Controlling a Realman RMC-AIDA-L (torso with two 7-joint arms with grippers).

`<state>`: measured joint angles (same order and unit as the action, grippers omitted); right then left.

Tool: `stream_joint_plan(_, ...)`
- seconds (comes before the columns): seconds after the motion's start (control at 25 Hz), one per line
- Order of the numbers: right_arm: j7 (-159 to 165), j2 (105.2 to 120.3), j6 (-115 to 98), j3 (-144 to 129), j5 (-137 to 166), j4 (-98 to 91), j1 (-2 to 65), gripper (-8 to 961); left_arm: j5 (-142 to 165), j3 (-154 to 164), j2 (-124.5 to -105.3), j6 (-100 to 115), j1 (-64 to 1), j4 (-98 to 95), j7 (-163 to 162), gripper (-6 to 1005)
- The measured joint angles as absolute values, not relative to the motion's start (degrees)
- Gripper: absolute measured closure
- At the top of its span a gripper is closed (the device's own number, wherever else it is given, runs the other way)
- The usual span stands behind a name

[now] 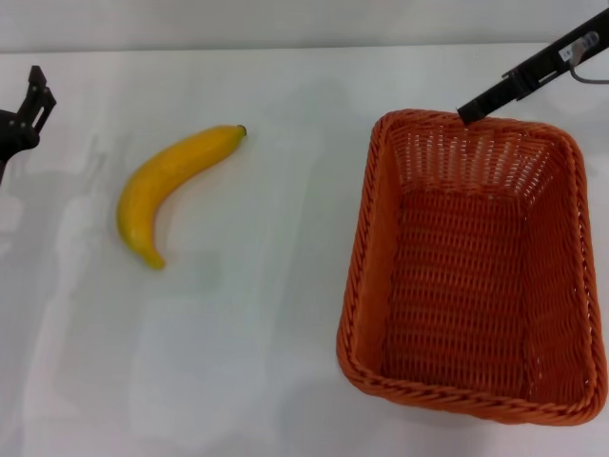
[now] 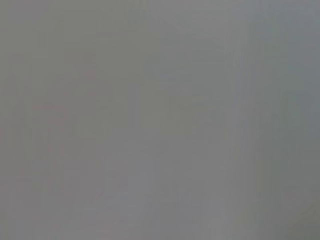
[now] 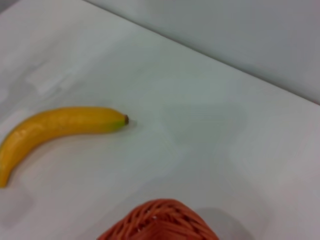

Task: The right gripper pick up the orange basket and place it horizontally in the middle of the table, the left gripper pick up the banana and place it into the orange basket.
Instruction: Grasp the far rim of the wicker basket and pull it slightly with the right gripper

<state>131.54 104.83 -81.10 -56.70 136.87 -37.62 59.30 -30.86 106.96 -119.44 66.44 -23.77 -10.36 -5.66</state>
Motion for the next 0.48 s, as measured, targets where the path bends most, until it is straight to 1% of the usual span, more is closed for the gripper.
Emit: stream_joint_plan(0.48,131.2,105.20,-81.0,-58.0,138.6,-37.6,59.7,270,-30.4,107.0,-119.53,66.4,-23.7,-10.4,-5.8,107)
